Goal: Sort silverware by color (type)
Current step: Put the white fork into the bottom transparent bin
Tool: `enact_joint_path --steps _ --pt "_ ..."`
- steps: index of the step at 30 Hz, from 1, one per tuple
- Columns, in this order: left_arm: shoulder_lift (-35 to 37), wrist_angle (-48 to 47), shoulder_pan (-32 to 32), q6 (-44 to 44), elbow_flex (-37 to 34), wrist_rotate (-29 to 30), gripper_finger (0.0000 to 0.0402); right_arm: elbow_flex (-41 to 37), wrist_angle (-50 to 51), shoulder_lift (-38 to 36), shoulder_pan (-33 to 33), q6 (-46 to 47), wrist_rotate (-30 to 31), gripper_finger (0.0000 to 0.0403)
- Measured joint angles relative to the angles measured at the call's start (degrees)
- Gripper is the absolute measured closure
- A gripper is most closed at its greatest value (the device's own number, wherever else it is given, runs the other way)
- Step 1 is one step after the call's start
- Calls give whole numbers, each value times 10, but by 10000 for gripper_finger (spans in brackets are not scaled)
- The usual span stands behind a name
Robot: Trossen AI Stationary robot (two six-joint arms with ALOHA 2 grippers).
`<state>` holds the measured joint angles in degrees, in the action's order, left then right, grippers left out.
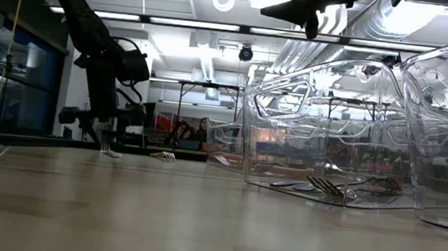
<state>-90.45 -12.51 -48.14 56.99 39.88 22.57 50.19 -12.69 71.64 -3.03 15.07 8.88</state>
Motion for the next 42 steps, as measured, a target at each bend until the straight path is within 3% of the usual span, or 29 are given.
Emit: enact_joint_path --steps 32,36,42 --pt "-73 37 55 33 0 121 227 0 0 0 0 5 0 220" --pt "-73 34 55 33 0 115 253 0 0 0 0 5 0 220" --pt "-73 30 55 26 0 108 333 0 0 0 0 5 0 220"
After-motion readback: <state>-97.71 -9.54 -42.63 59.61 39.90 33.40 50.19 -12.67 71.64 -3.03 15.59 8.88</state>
